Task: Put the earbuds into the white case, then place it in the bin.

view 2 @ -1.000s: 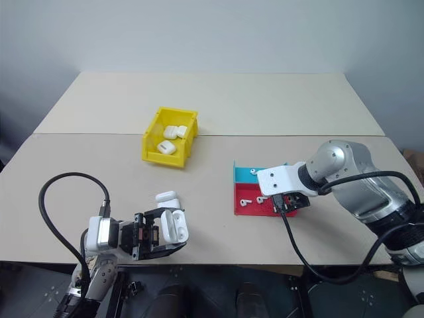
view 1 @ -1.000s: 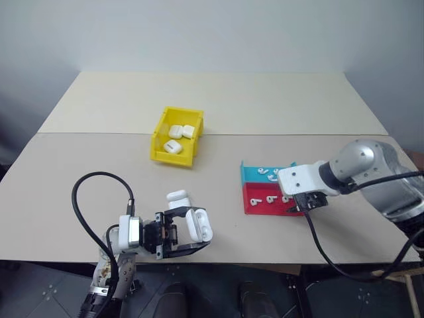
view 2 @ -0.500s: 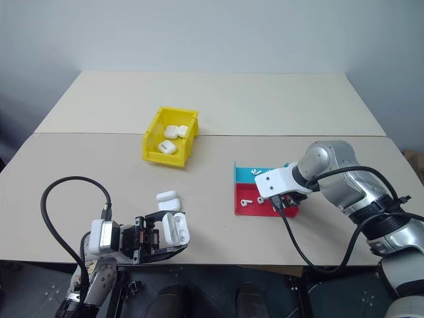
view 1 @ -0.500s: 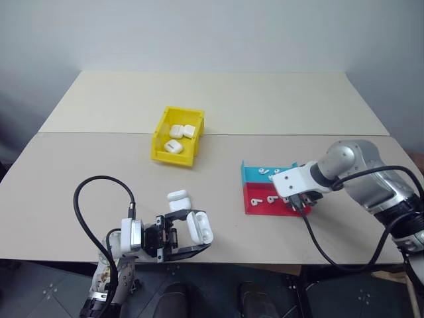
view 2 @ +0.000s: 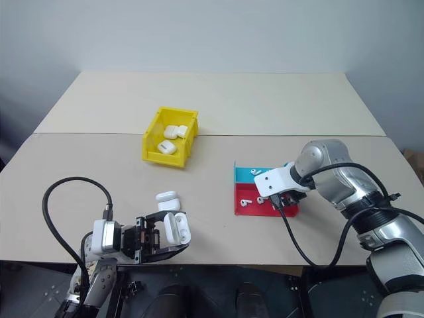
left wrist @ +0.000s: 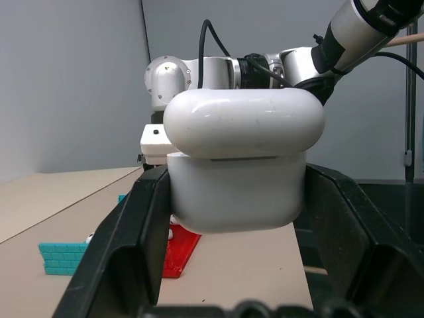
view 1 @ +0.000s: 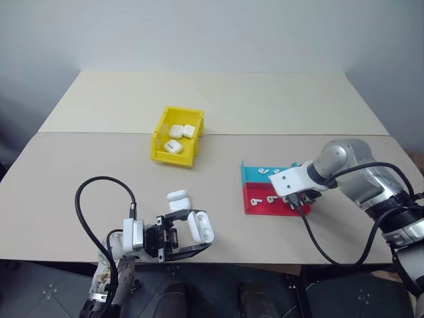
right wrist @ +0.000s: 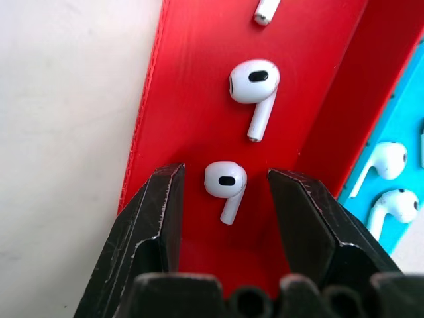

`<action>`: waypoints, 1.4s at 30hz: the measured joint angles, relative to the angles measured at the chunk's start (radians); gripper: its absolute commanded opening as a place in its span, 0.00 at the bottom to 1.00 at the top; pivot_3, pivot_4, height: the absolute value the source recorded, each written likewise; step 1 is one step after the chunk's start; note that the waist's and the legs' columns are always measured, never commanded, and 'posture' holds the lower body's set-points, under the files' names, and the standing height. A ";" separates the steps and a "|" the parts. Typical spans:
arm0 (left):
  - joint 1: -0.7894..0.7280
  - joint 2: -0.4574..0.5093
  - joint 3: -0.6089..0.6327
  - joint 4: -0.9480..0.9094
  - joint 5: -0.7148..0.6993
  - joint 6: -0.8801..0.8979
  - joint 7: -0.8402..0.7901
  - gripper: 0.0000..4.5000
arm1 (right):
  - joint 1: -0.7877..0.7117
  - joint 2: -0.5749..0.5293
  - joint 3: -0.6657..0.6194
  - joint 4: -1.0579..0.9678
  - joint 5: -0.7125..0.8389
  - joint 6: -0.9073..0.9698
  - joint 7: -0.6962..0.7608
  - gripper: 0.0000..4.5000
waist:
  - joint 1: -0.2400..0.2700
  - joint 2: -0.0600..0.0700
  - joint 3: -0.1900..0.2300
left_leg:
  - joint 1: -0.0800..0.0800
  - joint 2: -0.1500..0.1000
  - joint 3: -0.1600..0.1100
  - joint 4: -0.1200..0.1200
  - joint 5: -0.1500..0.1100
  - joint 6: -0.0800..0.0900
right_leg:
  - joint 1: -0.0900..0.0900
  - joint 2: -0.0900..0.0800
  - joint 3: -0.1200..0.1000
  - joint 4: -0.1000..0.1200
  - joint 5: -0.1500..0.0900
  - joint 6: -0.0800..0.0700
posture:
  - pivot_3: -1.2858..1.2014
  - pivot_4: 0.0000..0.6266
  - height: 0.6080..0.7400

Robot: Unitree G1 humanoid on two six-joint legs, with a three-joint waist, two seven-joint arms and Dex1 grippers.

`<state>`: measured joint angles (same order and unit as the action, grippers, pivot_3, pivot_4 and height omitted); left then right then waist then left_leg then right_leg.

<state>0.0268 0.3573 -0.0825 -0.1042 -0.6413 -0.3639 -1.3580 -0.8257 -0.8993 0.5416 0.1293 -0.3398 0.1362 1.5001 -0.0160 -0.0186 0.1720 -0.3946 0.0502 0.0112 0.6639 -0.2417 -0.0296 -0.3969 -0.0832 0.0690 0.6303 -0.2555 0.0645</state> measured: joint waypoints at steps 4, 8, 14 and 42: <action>0.012 -0.001 -0.002 -0.003 0.013 0.000 0.008 0.61 | -0.006 0.009 0.000 0.019 -0.017 -0.013 0.000 0.54 | 0.000 0.000 0.000 | 0.000 0.000 0.000 0.000 0.000 0.000 | 0.000 0.000 0.000 0.000 0.000 0.000 | 0.52 0.24 1.00; 0.015 -0.001 -0.003 -0.013 0.015 0.000 0.016 0.61 | -0.011 0.011 0.000 0.033 -0.032 -0.028 0.002 0.54 | 0.000 0.000 0.000 | 0.000 0.000 0.000 0.000 0.000 0.000 | 0.000 0.000 0.000 0.000 0.000 0.000 | 0.52 0.24 1.00; 0.017 -0.001 -0.006 -0.014 0.021 0.000 0.025 0.61 | -0.011 0.011 0.000 0.036 -0.032 -0.036 0.005 0.35 | 0.000 0.000 0.000 | 0.000 0.000 0.000 0.000 0.000 0.000 | 0.000 0.000 0.000 0.000 0.000 0.000 | 0.52 0.24 1.00; -0.035 -0.022 -0.010 -0.014 0.016 0.032 0.071 0.61 | 0.017 -0.013 -0.363 -0.224 0.313 0.266 0.019 0.17 | 0.002 0.000 0.000 | -0.001 0.000 -0.001 0.000 0.000 0.000 | 0.000 0.000 0.000 0.001 0.000 0.000 | 0.52 0.24 1.00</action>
<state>-0.0081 0.3352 -0.0930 -0.1182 -0.6251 -0.3323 -1.2869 -0.8088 -0.9122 0.1787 -0.0943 -0.0264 0.4025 1.5195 -0.0139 -0.0185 0.1721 -0.3953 0.0502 0.0104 0.6641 -0.2417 -0.0294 -0.3971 -0.0832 0.0688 0.6308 -0.2554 0.0644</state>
